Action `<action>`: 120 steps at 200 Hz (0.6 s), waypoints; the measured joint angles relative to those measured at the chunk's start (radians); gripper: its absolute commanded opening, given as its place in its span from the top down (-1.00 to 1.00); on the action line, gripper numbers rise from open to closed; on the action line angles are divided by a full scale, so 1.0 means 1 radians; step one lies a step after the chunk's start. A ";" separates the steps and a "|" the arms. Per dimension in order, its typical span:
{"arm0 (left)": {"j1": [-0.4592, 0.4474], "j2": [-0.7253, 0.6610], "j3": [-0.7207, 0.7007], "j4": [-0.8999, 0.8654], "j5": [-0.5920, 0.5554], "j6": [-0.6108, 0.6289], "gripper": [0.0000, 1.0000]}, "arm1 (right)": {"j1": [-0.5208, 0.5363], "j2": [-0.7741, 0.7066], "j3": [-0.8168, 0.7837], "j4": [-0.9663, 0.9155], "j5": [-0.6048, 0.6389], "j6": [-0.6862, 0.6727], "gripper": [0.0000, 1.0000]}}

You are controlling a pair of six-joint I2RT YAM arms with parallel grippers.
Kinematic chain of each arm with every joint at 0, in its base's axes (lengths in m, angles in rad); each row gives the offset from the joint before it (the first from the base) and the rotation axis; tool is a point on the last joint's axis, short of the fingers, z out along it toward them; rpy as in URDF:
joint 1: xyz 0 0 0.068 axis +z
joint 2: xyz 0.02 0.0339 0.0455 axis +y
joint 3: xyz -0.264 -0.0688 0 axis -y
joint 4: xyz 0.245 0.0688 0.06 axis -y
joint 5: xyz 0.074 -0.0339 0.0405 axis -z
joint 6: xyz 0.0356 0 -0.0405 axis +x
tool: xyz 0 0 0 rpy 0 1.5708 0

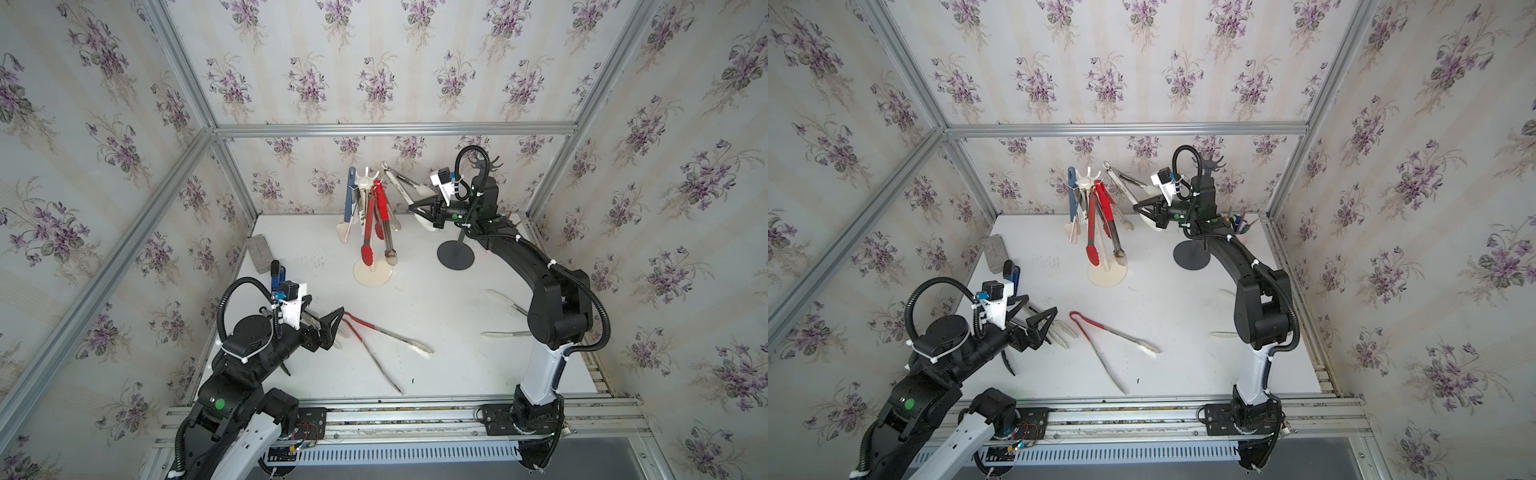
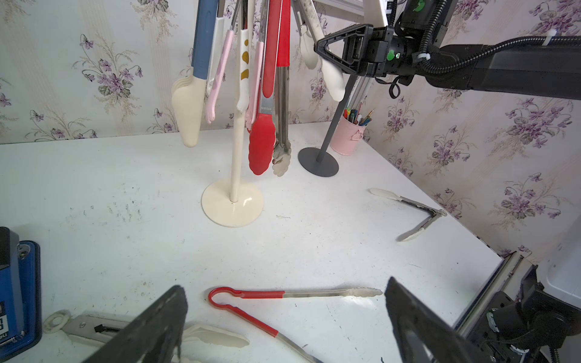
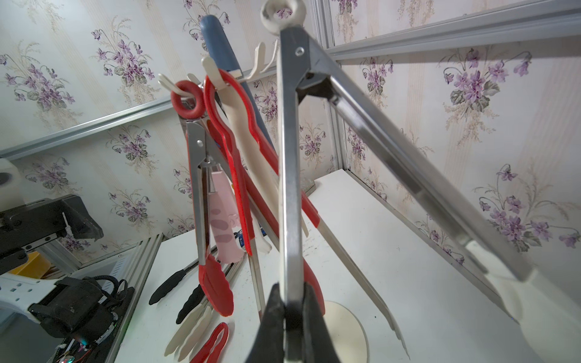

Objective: Hang food tongs on kitchen utensil racks
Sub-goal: Hang the food tongs on the rack.

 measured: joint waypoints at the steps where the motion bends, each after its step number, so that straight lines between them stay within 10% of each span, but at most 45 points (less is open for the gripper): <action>1: 0.000 0.000 0.000 0.000 0.000 0.000 -0.99 | 0.000 0.000 0.000 0.000 -0.001 0.000 1.00; 120: 0.000 0.001 -0.002 0.000 0.008 0.000 -0.99 | -0.001 0.026 0.000 0.029 -0.104 0.064 1.00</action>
